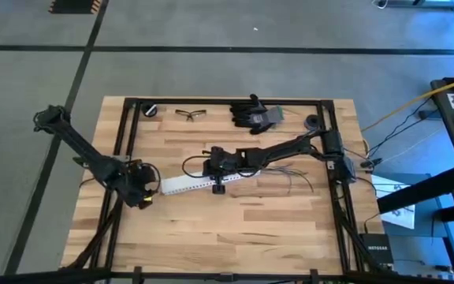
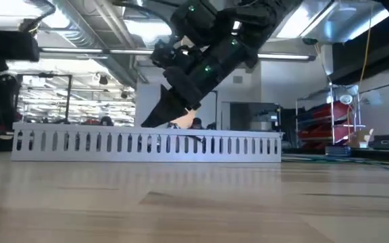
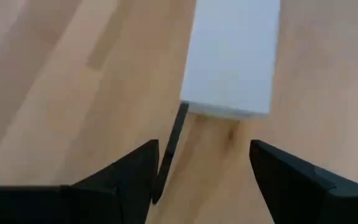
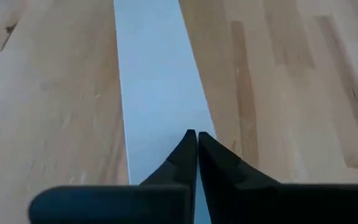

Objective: Ziptie cables
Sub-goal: Close the white cable duct, then return to Home Position

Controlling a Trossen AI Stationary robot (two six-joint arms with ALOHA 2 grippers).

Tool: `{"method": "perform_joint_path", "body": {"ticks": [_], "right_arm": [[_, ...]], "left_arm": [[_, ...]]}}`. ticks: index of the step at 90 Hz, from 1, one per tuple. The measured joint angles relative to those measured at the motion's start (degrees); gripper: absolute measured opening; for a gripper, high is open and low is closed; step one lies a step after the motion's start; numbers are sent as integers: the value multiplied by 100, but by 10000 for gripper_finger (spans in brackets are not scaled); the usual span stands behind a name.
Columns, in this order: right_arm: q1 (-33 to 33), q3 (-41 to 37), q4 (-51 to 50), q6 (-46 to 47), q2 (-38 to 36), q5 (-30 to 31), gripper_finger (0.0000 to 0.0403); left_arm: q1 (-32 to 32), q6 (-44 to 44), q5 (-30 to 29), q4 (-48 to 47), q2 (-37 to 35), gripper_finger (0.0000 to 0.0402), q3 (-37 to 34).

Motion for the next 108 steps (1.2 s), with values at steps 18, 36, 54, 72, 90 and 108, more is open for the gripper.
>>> {"method": "perform_joint_path", "body": {"ticks": [18,36,54,72,90,108], "right_arm": [[-14,249,-526,-1,-460,31,0],[-176,297,-1164,-70,-1490,-52,0],[-430,-198,-1449,-162,-2287,-1023,0],[-695,-2426,45,317,-3492,-1241,0],[-774,-4572,1589,972,-5160,-1106,0],[-793,-5824,2163,1454,-6390,-807,0]], "left_arm": [[7,420,-946,-100,-226,235,561],[171,1259,-1191,-104,-526,235,1015],[610,2365,-1590,-25,-1250,228,1110],[850,2923,-1573,-40,-2209,199,974],[970,3438,-1568,543,-2938,177,623],[1067,3305,-1700,759,-3215,159,125]]}}
